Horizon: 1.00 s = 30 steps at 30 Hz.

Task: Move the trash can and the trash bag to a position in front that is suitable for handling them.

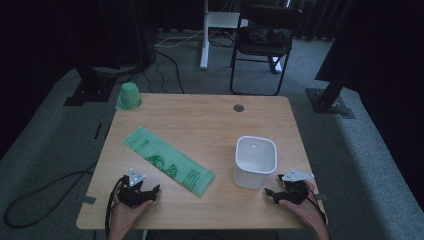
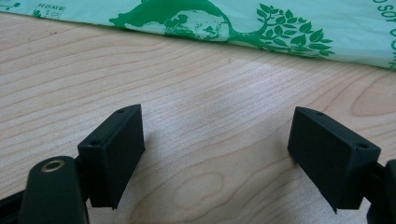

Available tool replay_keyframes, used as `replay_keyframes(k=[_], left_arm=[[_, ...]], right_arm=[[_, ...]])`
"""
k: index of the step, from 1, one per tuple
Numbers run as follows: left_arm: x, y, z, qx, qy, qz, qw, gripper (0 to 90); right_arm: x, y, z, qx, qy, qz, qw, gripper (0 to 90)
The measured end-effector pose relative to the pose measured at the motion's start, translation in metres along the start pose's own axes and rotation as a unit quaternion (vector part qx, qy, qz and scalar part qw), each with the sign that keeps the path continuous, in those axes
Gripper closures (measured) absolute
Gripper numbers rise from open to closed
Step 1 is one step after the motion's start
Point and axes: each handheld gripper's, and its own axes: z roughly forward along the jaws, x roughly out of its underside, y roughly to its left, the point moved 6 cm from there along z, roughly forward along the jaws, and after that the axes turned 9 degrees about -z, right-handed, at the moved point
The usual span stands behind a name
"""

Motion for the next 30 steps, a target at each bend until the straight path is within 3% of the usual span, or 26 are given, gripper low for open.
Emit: replay_keyframes(k=[5, 15, 22, 30], left_arm=[[0.001, 0.000, -0.001, 0.002, 0.000, 0.003, 1.0000, 19.5], [0.001, 0.001, -0.001, 0.002, 0.000, 0.002, 1.0000, 19.5], [0.001, 0.001, -0.002, 0.002, 0.000, 0.003, 1.0000, 19.6], [0.001, 0.001, -0.002, 0.002, 0.000, 0.003, 1.0000, 19.6]], right_arm=[[0.000, 0.000, 0.000, -0.001, 0.000, 0.000, 1.0000, 17.8], [-0.003, -0.002, -0.003, 0.002, -0.002, -0.005, 1.0000, 27.9], [-0.010, -0.017, -0.011, 0.024, -0.004, 0.009, 0.9997, 40.5], [-0.023, -0.030, -0.006, 0.036, -0.012, 0.010, 0.9992, 42.5]])
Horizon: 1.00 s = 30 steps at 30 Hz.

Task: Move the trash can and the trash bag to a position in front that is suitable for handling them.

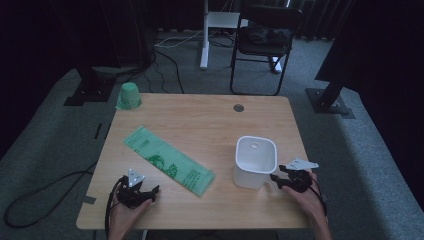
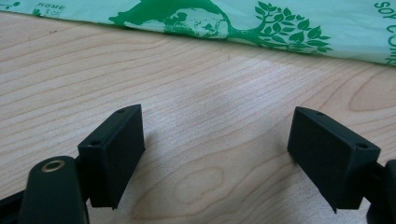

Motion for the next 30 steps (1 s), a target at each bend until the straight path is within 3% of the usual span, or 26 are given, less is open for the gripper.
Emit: replay_keyframes(k=[3, 9, 25, 30], left_arm=[[0.000, 0.000, 0.000, 0.000, -0.001, -0.001, 1.0000, 19.6], [0.000, 0.000, 0.000, 0.000, 0.000, -0.001, 1.0000, 19.6], [-0.001, 0.004, -0.002, -0.009, 0.014, -0.008, 0.9998, 20.0], [-0.006, -0.004, -0.002, 0.008, 0.017, -0.007, 0.9998, 20.1]], right_arm=[[-0.005, -0.005, 0.001, 0.001, -0.009, 0.010, 0.9999, 41.3], [-0.012, -0.009, 0.006, 0.003, -0.008, 0.005, 1.0000, 40.1], [-0.016, -0.003, 0.018, -0.013, -0.010, 0.009, 0.9998, 39.7], [-0.017, -0.001, 0.018, -0.018, -0.011, 0.006, 0.9998, 39.8]])
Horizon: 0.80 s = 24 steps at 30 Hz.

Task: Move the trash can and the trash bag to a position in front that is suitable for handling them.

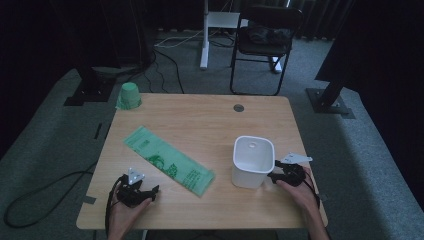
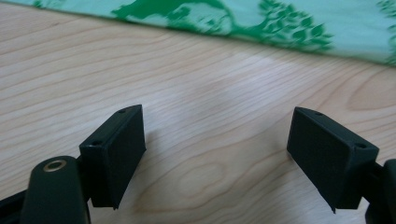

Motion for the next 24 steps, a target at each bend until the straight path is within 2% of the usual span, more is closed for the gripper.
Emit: replay_keyframes(k=[3, 7, 9, 10, 13, 14, 15, 20, 24], left_arm=[[-0.008, -0.012, 0.002, 0.015, 0.000, 0.009, 0.9998, 20.2], [-0.016, -0.032, 0.009, 0.062, 0.003, 0.000, 0.9981, 20.1], [-0.017, -0.044, 0.014, 0.070, 0.008, 0.015, 0.9974, 20.2], [-0.017, -0.044, 0.014, 0.070, 0.008, 0.015, 0.9974, 20.2], [-0.018, -0.056, 0.016, 0.086, 0.008, 0.029, 0.9959, 20.2], [-0.020, -0.064, 0.016, 0.092, 0.006, 0.041, 0.9949, 20.2], [-0.020, -0.064, 0.016, 0.092, 0.006, 0.041, 0.9949, 20.2], [-0.024, -0.087, 0.020, 0.115, 0.007, 0.065, 0.9912, 20.2], [-0.026, -0.103, 0.025, 0.125, 0.010, 0.083, 0.9886, 20.2]], right_arm=[[-0.001, 0.004, 0.003, -0.005, 0.001, -0.002, 1.0000, 39.8], [-0.002, 0.007, 0.004, -0.009, 0.000, -0.005, 0.9999, 39.6], [-0.003, 0.009, 0.005, -0.012, -0.001, -0.006, 0.9999, 39.5], [-0.003, 0.009, 0.005, -0.012, -0.001, -0.006, 0.9999, 39.5], [-0.004, 0.009, 0.005, -0.013, -0.003, -0.008, 0.9999, 39.5], [-0.004, 0.009, 0.005, -0.013, -0.003, -0.008, 0.9999, 39.5], [-0.004, 0.009, 0.005, -0.013, -0.003, -0.008, 0.9999, 39.5], [-0.005, 0.011, 0.006, -0.015, -0.002, -0.010, 0.9998, 39.5], [-0.007, 0.013, 0.007, -0.018, -0.002, -0.014, 0.9997, 39.5]])
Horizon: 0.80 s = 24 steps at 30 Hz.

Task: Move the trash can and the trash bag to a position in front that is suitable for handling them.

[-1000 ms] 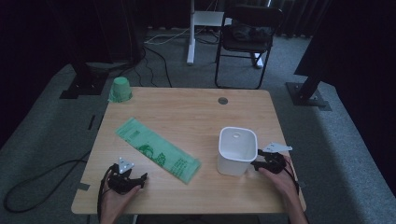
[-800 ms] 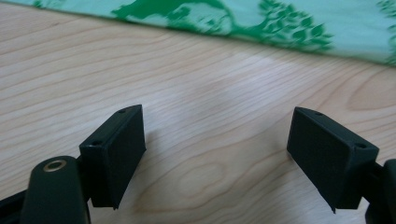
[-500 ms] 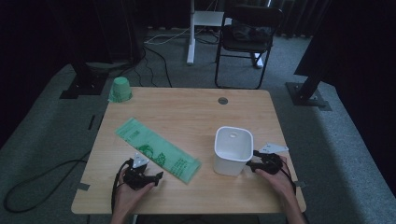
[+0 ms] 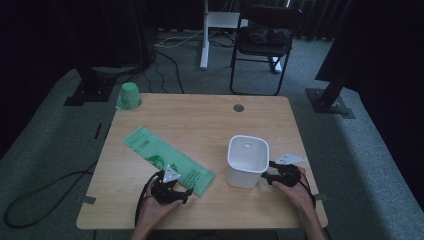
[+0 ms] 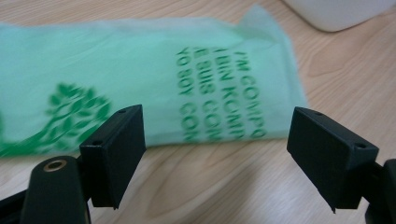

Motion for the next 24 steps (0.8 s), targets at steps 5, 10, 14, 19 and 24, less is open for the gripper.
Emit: replay_keyframes(k=[5, 10, 14, 19, 24], left_arm=[[-0.005, -0.012, 0.007, 0.014, 0.001, 0.010, 0.9999, 20.1], [-0.009, -0.021, 0.012, 0.017, 0.004, 0.024, 0.9996, 20.1], [-0.010, -0.027, 0.021, 0.011, 0.013, 0.034, 0.9993, 20.1], [-0.008, -0.031, 0.029, -0.001, 0.018, 0.044, 0.9989, 20.1], [-0.006, -0.030, 0.032, -0.013, 0.022, 0.055, 0.9982, 35.5]], right_arm=[[-0.002, 0.002, 0.001, -0.003, -0.001, 0.000, 1.0000, 39.5], [-0.004, 0.004, 0.003, -0.006, -0.001, -0.003, 1.0000, 39.5], [-0.007, 0.007, 0.005, -0.009, -0.002, -0.006, 0.9999, 39.5], [-0.009, 0.008, 0.007, -0.012, -0.005, -0.008, 0.9999, 39.4], [-0.010, 0.009, 0.008, -0.013, -0.006, -0.008, 0.9999, 39.4]])
